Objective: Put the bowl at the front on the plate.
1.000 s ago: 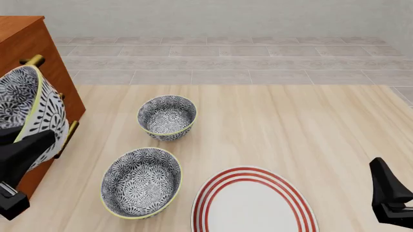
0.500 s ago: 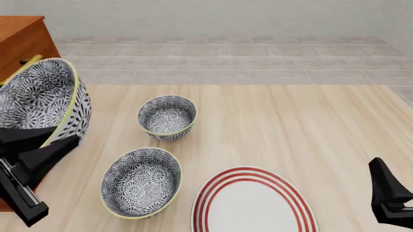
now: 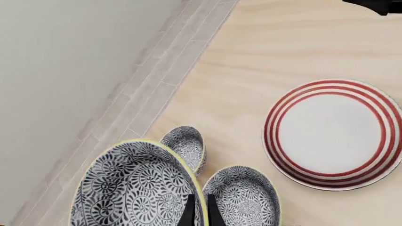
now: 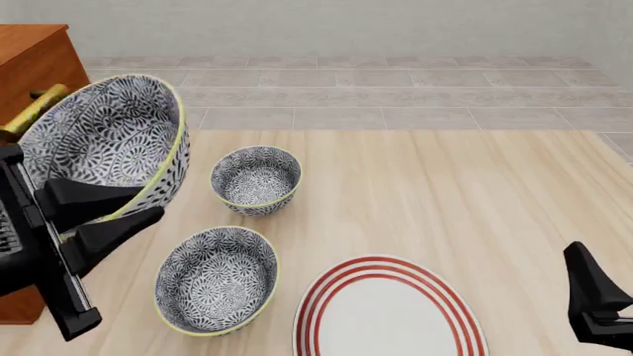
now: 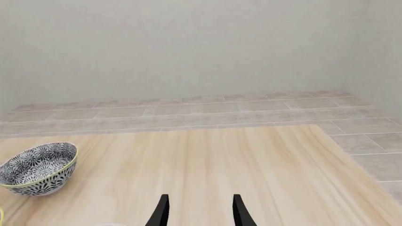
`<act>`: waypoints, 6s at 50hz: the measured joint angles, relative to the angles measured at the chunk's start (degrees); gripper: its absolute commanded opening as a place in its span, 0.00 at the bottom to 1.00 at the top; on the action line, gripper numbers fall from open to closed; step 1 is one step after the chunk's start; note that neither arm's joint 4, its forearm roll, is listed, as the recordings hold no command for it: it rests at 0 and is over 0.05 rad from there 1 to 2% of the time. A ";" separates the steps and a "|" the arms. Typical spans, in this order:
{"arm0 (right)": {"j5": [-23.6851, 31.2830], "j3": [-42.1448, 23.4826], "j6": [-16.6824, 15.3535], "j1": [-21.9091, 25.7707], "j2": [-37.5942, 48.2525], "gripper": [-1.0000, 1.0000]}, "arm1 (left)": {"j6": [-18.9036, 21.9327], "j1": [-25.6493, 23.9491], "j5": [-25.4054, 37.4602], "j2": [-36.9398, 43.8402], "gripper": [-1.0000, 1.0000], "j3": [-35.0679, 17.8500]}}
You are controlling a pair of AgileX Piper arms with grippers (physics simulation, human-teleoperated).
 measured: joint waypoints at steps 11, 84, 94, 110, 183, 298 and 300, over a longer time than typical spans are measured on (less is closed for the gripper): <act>0.12 0.03 -0.20 0.08 -0.15 1.00 | -1.23 -6.94 3.99 6.02 0.00 -5.86; 0.41 0.03 0.20 -0.27 -0.63 1.00 | -3.98 -36.04 -9.71 34.39 0.00 -10.00; 0.52 0.01 0.13 -0.22 -0.71 1.00 | -4.96 -36.62 -12.48 37.08 0.00 -8.97; 0.58 -0.02 0.01 -0.14 -0.90 1.00 | -6.20 -36.35 -17.27 41.23 0.00 -8.24; 0.71 -0.11 -0.08 -0.30 -1.41 1.00 | -10.59 -35.67 -36.60 61.01 0.00 -5.29; 0.41 -0.09 -0.14 0.30 -1.08 1.00 | -16.08 -40.13 -25.85 48.94 1.00 -10.45; 0.41 -0.07 -0.14 0.30 -1.10 1.00 | -15.87 -39.98 -24.97 47.90 1.00 -11.12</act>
